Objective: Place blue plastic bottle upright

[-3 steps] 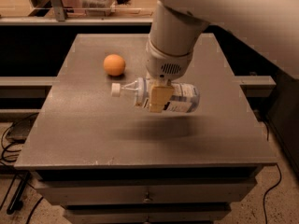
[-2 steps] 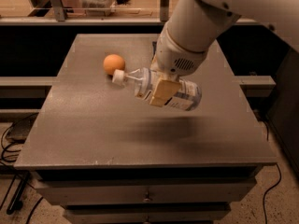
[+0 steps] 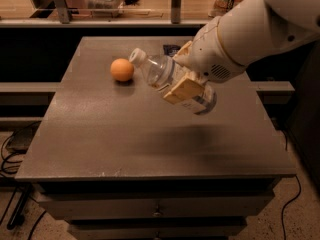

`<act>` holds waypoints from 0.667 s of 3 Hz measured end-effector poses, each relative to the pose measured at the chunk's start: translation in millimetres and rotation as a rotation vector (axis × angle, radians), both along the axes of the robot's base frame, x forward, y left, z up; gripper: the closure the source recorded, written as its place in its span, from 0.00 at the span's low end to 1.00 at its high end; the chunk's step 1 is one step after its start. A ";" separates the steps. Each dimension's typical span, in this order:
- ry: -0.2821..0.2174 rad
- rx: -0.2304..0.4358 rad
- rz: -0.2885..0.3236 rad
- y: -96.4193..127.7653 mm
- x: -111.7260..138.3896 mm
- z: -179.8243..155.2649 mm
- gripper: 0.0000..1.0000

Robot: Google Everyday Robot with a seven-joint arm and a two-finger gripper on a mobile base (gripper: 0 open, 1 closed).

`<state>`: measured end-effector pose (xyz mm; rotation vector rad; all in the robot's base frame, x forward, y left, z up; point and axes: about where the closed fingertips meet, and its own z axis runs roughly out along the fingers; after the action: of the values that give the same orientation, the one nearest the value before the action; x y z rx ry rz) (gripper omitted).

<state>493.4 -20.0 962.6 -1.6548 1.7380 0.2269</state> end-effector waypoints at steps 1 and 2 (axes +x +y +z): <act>-0.046 0.134 -0.029 -5.1 5.5 9.0 1.00; -0.080 0.264 -0.042 -10.4 11.6 14.5 1.00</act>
Offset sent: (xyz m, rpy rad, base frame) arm 0.0223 -0.0238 0.0184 0.4469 -0.1129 -0.0582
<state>505.0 -30.5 977.2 -1.4162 1.6056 0.3498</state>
